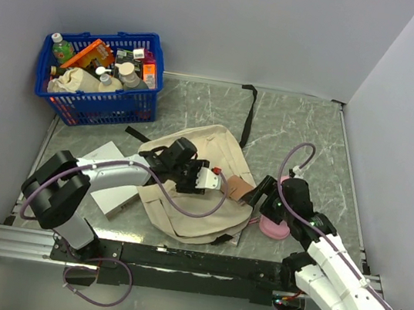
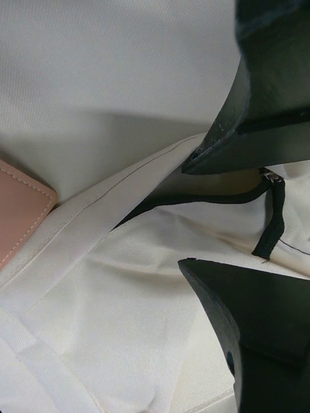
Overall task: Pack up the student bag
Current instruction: Place the personal item in the student bag.
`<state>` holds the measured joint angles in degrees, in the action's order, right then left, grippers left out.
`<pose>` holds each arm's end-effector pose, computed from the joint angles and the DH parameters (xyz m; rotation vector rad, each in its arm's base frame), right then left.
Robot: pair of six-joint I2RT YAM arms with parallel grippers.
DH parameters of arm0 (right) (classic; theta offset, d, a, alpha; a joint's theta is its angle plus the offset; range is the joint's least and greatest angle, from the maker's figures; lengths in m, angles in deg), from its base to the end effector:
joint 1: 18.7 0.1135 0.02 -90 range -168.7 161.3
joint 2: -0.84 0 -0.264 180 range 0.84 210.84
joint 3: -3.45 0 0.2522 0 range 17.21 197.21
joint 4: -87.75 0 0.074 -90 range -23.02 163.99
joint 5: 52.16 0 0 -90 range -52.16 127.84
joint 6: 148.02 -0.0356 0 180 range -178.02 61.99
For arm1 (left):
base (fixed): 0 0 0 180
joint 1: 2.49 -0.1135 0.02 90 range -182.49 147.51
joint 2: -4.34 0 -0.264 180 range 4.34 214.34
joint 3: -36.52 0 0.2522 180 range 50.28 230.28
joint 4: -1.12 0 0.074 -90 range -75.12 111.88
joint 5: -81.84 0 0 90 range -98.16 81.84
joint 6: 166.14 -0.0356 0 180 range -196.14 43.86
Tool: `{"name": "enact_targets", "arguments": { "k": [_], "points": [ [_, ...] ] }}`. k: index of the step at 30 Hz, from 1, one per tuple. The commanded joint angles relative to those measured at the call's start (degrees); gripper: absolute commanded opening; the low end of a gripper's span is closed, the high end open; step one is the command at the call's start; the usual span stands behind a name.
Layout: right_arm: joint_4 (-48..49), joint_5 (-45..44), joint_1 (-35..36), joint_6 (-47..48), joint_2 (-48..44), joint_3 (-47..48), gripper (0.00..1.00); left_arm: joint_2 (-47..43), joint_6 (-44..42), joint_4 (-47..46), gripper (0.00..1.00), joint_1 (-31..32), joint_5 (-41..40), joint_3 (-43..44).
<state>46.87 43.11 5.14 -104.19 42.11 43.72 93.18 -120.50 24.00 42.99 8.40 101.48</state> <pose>0.1407 0.0657 0.2102 0.4181 2.3739 0.7081 0.2167 -0.2348 0.1966 1.7687 1.5802 -0.3537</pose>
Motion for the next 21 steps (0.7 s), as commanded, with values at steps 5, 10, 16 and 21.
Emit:
{"name": "enact_targets", "arguments": {
  "k": [5,10,16,21],
  "points": [
    [4.16,1.49,-0.46,-1.29,-0.76,-0.83,0.87,5.90,-0.47,0.89,0.22,0.67,-1.34,3.01],
    [6.10,2.45,-0.37,-0.85,0.03,-1.45,0.86,4.34,1.55,-0.77,0.01,-1.52,-1.97,4.26],
    [9.53,2.72,-0.37,-1.55,1.43,-1.81,0.86,-2.26,5.32,-0.95,0.01,-2.14,-5.39,3.82],
    [13.13,1.14,-0.37,-2.25,5.74,-1.80,0.84,-6.03,7.97,-2.26,0.01,-2.14,-8.12,4.26]
  ]
}}
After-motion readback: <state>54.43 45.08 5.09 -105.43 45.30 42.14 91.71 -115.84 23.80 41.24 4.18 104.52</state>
